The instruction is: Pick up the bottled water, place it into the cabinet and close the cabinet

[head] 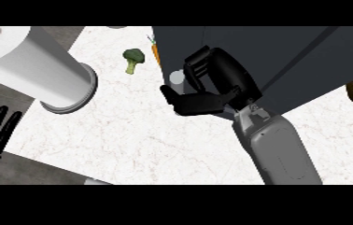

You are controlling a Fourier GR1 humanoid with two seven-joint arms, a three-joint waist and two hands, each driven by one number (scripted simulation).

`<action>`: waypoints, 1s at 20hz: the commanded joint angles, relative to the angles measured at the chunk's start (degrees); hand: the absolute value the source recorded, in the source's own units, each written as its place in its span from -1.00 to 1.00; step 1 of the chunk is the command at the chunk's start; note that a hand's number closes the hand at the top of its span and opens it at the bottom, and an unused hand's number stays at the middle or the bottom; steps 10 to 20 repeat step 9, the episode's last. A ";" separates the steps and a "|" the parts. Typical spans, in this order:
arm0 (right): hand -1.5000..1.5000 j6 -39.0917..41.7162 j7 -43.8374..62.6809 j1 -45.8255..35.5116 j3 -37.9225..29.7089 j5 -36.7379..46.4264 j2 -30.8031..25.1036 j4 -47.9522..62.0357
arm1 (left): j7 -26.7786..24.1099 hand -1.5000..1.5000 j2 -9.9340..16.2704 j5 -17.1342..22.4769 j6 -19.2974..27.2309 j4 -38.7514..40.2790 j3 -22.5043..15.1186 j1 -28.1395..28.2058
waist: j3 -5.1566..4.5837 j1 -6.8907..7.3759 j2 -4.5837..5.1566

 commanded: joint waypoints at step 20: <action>-1.00 -14.65 -2.18 -16.92 -4.81 -5.79 0.96 18.70 | -0.03 -1.00 0.06 0.63 -0.73 0.71 1.34 1.23 | 0.26 -1.51 -0.34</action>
